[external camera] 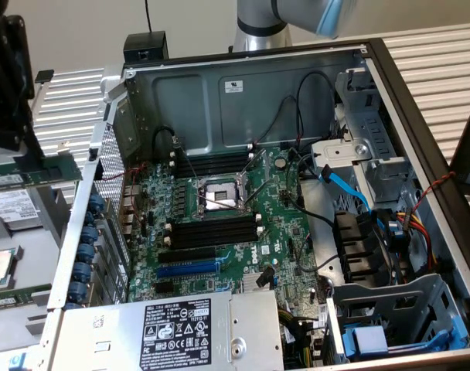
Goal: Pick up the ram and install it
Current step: 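Pick up the ram and move it above insertion slot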
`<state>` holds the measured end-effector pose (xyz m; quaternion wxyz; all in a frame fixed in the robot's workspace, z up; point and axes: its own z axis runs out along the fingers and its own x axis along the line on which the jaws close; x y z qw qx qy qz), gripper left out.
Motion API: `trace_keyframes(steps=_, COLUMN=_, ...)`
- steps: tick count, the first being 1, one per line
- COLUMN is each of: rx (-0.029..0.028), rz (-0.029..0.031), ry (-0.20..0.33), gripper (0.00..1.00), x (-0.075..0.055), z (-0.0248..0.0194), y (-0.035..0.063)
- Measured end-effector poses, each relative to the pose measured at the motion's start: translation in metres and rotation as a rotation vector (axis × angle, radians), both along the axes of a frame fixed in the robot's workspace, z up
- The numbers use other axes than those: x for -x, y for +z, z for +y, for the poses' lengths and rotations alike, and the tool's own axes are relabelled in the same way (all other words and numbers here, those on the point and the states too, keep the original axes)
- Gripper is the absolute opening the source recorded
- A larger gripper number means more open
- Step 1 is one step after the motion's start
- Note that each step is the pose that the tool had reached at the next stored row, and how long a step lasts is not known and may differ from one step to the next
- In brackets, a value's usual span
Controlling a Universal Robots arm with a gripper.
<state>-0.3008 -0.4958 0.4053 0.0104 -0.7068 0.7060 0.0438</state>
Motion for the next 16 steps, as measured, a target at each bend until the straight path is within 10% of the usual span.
trace_keyframes(steps=16, rx=-0.0708, rz=0.0, ry=0.0, gripper=0.12, x=-0.073, z=0.0, y=0.0007)
